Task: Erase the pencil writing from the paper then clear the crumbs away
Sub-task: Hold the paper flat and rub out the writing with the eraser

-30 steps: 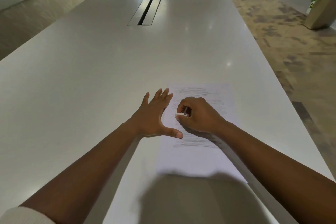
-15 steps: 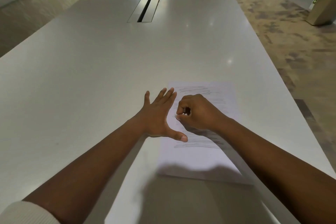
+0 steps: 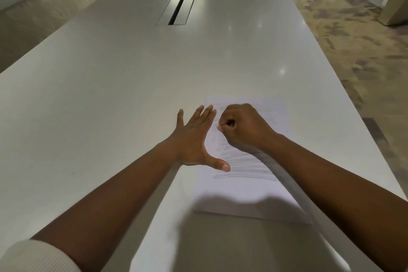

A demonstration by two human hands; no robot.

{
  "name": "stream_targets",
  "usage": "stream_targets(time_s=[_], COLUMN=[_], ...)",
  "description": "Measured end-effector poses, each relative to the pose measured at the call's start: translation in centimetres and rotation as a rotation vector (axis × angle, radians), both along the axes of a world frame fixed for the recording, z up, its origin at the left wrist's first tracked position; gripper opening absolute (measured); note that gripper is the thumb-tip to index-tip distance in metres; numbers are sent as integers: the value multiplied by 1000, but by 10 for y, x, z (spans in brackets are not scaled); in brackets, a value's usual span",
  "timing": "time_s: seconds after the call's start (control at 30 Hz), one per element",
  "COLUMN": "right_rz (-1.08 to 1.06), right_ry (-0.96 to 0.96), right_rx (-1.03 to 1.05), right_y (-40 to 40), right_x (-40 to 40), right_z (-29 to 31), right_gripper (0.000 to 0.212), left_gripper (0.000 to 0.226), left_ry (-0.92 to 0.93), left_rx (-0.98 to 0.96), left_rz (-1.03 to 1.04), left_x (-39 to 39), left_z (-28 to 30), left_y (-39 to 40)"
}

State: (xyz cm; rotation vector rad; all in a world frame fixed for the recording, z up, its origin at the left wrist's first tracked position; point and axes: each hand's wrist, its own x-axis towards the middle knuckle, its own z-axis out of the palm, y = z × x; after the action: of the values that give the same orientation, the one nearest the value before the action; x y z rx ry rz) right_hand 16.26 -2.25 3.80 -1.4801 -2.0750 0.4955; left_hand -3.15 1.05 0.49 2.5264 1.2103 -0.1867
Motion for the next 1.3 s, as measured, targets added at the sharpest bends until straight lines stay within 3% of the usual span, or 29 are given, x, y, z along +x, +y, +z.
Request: stream_targets(time_s=[0.23, 0.5, 0.77, 1.03, 1.17, 1.3], right_rz=[203, -9, 252, -13, 103, 277], right_ry=[59, 28, 96, 89, 105, 114], right_rx=[-111, 25, -205, -49, -88, -166], right_y=[-27, 7, -24, 1, -14, -34], right_x=[-11, -6, -11, -1, 0, 2], right_z=[-3, -1, 1, 0, -3, -3], right_gripper=[14, 10, 10, 6, 15, 7], left_gripper=[158, 158, 162, 160, 160, 164], left_ry=[5, -11, 0, -10, -2, 11], left_rx=[-11, -10, 0, -5, -3, 6], left_rz=[1, 3, 2, 6, 7, 5], left_x=[1, 1, 1, 1, 1, 2], left_z=[1, 3, 1, -1, 0, -1], left_y=[1, 0, 1, 0, 1, 1])
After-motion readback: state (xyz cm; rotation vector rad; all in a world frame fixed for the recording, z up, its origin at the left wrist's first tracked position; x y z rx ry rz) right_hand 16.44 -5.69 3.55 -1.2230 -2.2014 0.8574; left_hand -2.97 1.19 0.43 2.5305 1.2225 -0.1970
